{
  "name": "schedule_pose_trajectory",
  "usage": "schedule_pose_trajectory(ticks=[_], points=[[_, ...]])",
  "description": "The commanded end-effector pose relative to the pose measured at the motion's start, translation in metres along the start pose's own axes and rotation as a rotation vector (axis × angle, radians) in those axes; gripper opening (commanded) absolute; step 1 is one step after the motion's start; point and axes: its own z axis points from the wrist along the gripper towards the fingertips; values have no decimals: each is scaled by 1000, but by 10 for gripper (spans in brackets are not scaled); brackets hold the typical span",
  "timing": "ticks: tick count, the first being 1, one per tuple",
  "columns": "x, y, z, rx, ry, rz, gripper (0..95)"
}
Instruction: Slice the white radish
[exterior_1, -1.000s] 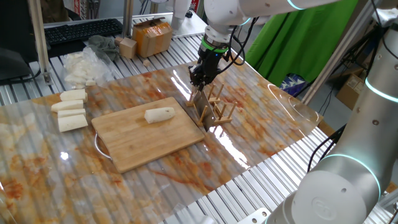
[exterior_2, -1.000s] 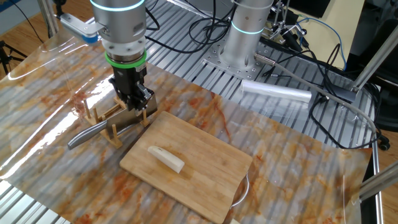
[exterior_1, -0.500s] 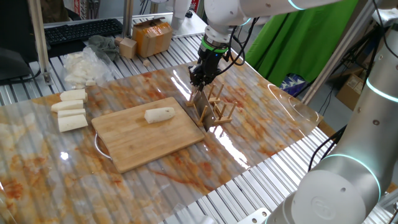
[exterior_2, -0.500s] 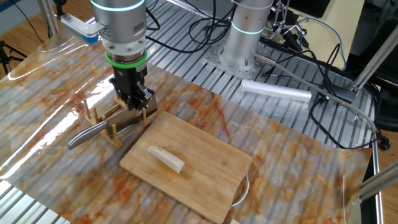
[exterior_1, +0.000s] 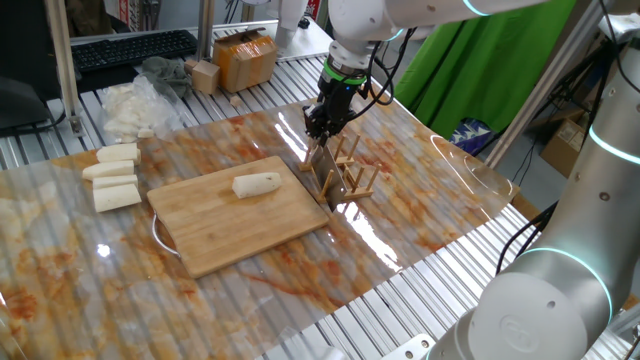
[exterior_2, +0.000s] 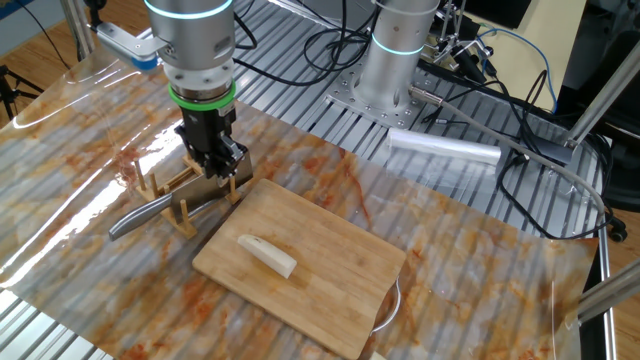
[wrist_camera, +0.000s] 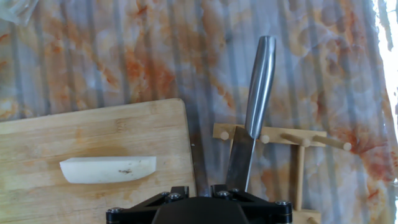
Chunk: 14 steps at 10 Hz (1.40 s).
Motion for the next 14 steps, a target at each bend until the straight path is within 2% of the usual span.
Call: schedule_pose_trajectory(ticks=[1,7,8,9,14], points=[[0,0,0,0,0,0,190],[0,0,0,0,0,0,190],[-4,-23,10,-10,13,6,190],[-4,-23,10,-10,13,6,380],[-4,-24,10,-10,16,8,380]])
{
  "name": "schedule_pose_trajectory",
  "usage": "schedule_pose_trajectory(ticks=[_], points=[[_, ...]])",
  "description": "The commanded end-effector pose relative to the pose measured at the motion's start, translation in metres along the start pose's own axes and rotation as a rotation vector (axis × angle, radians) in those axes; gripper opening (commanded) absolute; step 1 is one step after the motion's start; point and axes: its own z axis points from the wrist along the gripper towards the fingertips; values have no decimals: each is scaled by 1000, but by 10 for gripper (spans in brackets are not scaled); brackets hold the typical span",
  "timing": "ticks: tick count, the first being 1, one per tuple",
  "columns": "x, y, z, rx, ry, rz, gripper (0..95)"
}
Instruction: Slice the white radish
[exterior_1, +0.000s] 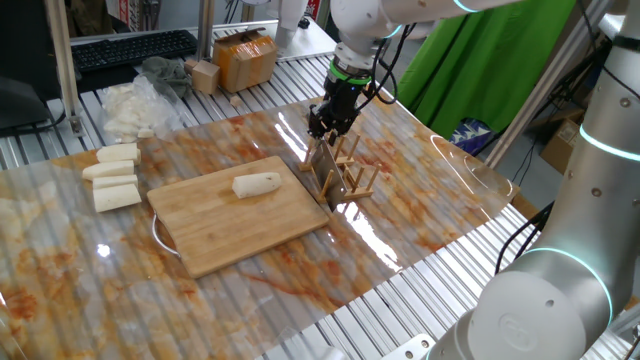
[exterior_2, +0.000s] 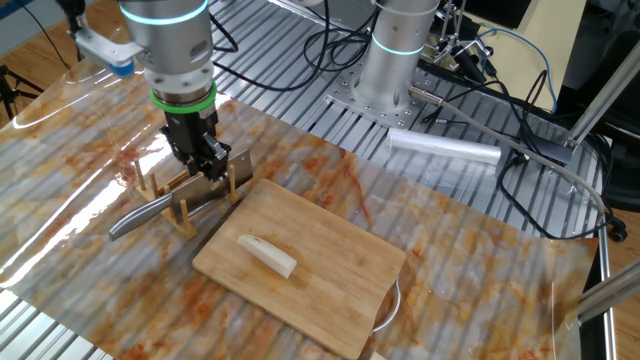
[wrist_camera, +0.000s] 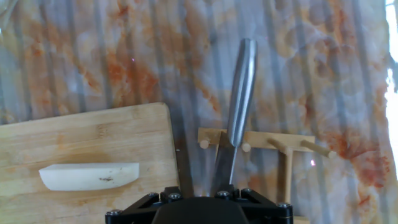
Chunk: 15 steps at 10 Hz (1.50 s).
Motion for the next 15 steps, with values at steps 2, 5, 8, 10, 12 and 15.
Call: schedule_pose_trajectory(ticks=[2,5,8,10,12,15], points=[[1,-3,1,6,0,2,380],[-4,-15,9,-10,6,-9,380],[-5,-21,21,-14,3,-9,380],[-5,-21,28,-20,3,-11,380],[-5,-21,32,-25,3,-11,380],[-5,-22,39,-26,-1,-12,380]])
